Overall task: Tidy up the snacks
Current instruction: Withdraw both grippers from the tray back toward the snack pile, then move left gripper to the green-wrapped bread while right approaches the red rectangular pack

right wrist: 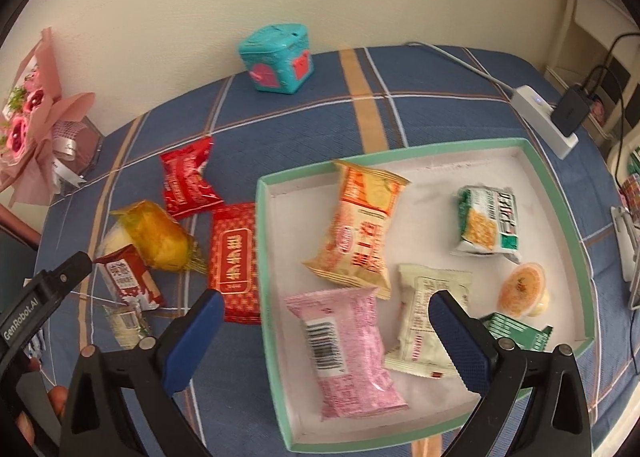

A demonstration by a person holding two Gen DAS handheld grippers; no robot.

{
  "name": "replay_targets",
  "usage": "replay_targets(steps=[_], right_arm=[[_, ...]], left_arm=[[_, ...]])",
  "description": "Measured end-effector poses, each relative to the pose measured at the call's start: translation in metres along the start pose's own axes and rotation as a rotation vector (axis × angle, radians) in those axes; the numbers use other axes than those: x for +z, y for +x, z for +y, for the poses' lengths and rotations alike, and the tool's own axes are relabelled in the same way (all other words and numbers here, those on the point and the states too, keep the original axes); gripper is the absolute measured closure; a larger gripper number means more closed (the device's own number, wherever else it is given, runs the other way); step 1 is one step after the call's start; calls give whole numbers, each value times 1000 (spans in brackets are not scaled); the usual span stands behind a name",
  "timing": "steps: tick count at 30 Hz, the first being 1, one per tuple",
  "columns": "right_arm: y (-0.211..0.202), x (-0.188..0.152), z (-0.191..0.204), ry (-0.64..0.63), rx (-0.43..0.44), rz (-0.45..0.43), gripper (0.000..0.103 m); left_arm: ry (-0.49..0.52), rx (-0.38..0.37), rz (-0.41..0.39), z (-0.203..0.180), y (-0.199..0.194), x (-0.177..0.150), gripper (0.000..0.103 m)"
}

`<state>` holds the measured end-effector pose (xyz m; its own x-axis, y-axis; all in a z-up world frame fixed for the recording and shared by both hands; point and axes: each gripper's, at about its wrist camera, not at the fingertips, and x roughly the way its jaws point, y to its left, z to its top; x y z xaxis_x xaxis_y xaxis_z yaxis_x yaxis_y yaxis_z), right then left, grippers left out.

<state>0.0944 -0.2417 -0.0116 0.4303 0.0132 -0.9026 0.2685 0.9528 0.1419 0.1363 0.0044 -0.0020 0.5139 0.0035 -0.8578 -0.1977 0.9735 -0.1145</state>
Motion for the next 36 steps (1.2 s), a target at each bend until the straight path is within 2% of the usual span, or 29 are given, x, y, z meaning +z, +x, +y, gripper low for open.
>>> replay_targets(steps=[4, 11, 14, 19, 21, 29, 36], right_arm=[[4, -1, 22, -32, 42, 2, 0], [17, -2, 58, -83, 120, 22, 0], [26, -1, 66, -90, 139, 44, 0], [39, 0, 75, -127, 114, 51, 0], [42, 1, 77, -132, 113, 53, 3], [57, 6, 78, -152, 117, 67, 30], [75, 5, 82, -176, 80, 99, 35]], left_arm=[[-33, -8, -10, 19, 2, 4, 10], [-74, -7, 45, 33, 13, 2, 10], [-66, -15, 110, 34, 27, -2, 10], [-67, -39, 210, 29, 50, -11, 10], [-61, -48, 229, 26, 56, -14, 10], [-91, -77, 264, 24, 67, -17, 10], [-99, -86, 280, 27, 69, -15, 10]])
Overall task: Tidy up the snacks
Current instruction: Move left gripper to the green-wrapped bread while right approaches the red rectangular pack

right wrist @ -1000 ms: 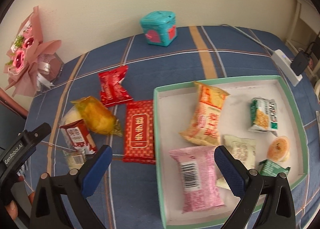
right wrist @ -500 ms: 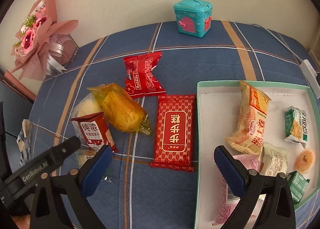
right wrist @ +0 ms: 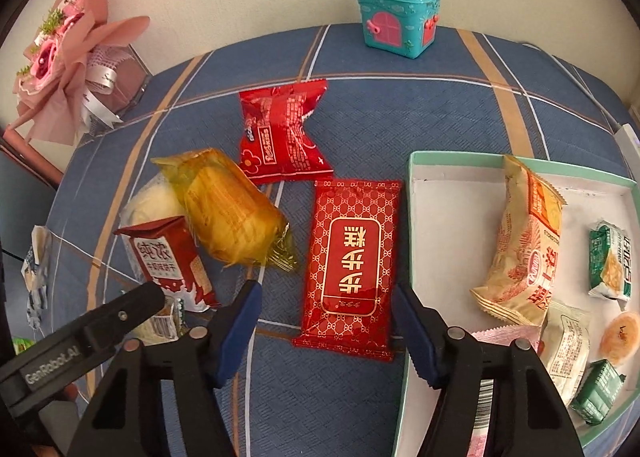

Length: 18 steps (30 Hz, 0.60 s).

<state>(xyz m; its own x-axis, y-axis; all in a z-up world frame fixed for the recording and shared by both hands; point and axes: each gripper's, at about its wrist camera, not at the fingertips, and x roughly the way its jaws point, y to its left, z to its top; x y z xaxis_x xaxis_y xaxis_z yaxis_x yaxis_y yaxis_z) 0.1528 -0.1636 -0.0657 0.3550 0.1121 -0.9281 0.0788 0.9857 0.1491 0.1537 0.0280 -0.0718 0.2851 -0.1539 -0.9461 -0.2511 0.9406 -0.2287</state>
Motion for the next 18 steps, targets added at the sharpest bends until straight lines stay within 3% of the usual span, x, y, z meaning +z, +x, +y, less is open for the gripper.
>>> replay_targets(steps=[9, 18], right_arm=[[8, 3, 14, -70, -92, 0, 38], [9, 2, 17, -53, -43, 13, 40]], left_arm=[[11, -20, 28, -8, 9, 2, 10], [8, -28, 30, -4, 8, 4, 10]])
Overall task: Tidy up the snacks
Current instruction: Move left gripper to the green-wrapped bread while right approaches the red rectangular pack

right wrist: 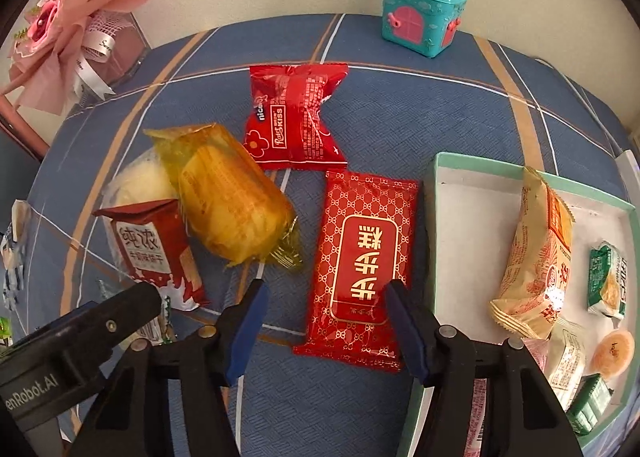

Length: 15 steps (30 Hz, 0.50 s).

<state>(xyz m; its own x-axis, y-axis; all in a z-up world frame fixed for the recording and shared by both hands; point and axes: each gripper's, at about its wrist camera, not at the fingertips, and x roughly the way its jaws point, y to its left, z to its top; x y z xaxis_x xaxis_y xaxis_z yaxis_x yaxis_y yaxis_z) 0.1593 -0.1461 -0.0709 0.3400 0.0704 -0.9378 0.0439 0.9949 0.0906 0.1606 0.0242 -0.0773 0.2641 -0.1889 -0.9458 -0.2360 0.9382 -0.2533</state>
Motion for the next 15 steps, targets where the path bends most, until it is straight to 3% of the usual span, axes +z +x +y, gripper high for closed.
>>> replay_targets(steps=[4, 7, 15], right_arm=[[1, 5, -4, 4, -2, 3, 44], [2, 7, -6, 3, -54, 11, 50], [6, 7, 3, -31, -101, 26, 48]], left_arm=[[8, 1, 2, -2, 0, 0, 10], [11, 4, 9, -4, 1, -1, 10], [17, 1, 12, -6, 2, -1, 10]])
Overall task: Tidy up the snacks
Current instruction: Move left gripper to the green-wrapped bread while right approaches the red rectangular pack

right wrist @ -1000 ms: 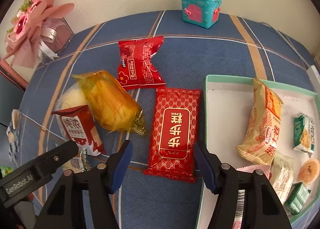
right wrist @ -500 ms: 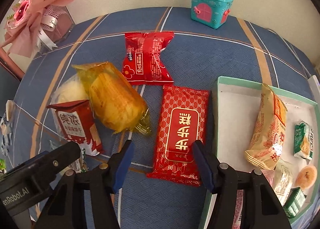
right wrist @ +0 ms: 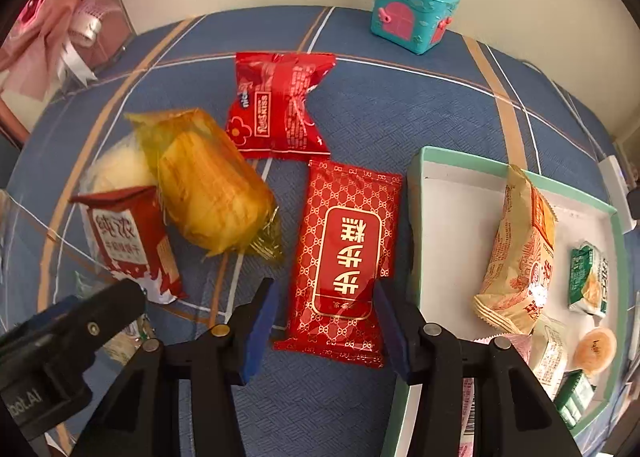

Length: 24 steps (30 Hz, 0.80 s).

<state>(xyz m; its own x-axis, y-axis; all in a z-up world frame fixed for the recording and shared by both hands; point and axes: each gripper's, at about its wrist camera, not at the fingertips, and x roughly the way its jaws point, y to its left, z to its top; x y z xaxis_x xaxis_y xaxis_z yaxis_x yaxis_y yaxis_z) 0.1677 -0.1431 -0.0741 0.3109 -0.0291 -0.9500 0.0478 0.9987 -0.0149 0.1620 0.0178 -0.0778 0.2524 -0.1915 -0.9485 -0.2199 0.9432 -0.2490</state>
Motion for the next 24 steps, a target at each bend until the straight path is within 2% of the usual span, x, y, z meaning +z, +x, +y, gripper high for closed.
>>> replay_targets(steps=[10, 12, 15, 24], right_arm=[[-1, 0, -4, 40, 129, 8, 48], [-3, 0, -4, 41, 117, 4, 50], [-4, 3, -1, 32, 38, -11, 52], [2, 7, 2, 58, 43, 21, 50]], left_arm=[[-14, -8, -4, 2, 1, -1, 10], [-17, -9, -2, 3, 0, -1, 10], [-10, -1, 4, 1, 1, -3, 10], [-14, -14, 15, -1, 3, -3, 10]])
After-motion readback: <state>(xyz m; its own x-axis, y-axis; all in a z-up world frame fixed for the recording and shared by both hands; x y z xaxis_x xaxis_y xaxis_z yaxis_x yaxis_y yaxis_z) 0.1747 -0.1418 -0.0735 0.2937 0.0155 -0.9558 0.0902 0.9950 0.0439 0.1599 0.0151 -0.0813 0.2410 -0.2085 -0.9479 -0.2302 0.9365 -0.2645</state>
